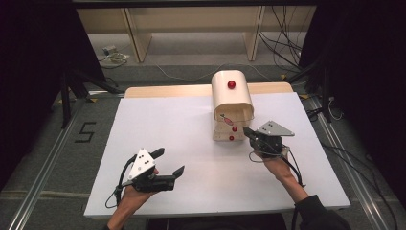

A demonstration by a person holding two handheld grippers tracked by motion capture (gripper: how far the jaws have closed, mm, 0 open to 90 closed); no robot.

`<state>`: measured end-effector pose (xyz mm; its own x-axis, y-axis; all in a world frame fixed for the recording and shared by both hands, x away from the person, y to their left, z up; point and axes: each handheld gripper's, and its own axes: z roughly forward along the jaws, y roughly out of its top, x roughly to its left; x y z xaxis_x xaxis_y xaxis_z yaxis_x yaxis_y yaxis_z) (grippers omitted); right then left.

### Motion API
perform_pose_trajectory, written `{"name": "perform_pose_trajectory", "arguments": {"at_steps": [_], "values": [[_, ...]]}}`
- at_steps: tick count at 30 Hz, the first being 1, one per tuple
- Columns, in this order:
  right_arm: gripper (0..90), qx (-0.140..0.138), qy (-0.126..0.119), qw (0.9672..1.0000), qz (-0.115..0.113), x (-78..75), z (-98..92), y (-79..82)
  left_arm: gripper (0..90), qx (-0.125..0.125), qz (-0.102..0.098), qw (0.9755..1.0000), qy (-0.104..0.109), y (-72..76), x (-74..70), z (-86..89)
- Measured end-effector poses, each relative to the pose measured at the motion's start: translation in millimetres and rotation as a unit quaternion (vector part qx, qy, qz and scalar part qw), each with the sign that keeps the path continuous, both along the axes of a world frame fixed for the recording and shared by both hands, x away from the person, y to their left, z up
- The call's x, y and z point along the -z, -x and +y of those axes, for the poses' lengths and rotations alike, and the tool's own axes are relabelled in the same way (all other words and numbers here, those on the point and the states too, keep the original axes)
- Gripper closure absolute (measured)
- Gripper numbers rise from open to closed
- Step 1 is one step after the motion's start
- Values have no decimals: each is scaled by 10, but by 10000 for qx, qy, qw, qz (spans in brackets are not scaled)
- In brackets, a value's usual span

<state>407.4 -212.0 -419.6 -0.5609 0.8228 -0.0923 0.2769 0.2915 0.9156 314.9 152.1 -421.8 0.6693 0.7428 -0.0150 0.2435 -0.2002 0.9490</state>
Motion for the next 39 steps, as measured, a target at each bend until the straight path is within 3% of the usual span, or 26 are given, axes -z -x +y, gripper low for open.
{"name": "perform_pose_trajectory", "arguments": {"at_steps": [39], "values": [[900,149,-12,9999,-12,30,8,-95,113,-13,-8,10000,-6,-1,-1,-1]]}}
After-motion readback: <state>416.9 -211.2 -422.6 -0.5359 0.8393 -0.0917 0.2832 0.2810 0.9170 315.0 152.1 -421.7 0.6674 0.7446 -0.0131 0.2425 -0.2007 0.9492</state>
